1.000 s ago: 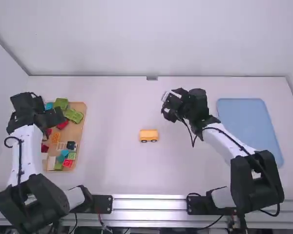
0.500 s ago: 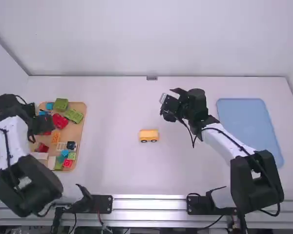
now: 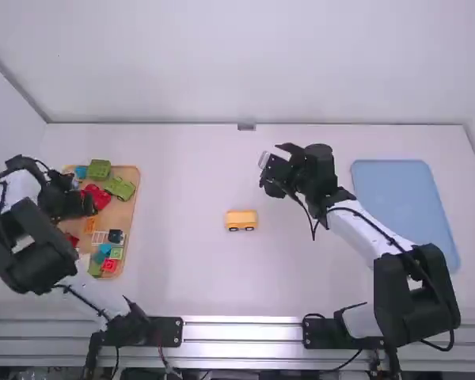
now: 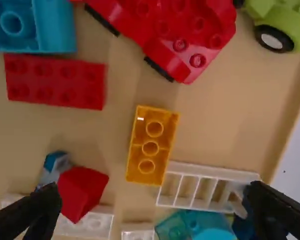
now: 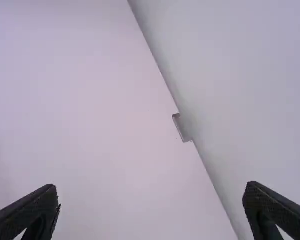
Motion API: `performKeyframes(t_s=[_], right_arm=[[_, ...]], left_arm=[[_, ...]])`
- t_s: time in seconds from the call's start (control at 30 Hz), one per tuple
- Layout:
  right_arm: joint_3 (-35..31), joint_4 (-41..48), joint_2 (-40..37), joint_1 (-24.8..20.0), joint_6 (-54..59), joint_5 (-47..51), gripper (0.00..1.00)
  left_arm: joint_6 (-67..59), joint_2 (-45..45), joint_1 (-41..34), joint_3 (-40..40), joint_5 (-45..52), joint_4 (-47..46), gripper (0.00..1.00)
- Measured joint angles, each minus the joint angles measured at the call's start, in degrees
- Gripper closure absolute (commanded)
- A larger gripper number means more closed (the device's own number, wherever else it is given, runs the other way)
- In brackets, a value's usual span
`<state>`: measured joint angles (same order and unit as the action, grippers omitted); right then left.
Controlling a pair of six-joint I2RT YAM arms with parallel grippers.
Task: Assemble lego blocks to make yellow taxi
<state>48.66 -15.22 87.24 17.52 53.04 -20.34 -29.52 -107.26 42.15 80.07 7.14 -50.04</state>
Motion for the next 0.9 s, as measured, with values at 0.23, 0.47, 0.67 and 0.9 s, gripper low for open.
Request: performKeyframes(t_s=[0.23,0.47,0.67,0.9], right_arm=[[0.0,0.0,0.02,0.0,0.02,0.13,0.02],[0.0,0.04,0.02,0.0,0.02,0.15,0.02],[0.0,0.04,0.0,0.0,0.04,0.13,0.02],[0.0,0.07,0.02,-0.02,0.04,0.17,0.02]], left_arm=[[-1.53,0.02,0.0,-2.56,0.15,4.28,0.01],[-3.65,0.02,-0.11,-7.72,-0.22,9.6,0.18],[-4.42,0.02,-0.09,-11.3,-0.33,15.26,0.32],[-4.59,0.0,-0.11,-14.73,-0.66,18.58,0.44]])
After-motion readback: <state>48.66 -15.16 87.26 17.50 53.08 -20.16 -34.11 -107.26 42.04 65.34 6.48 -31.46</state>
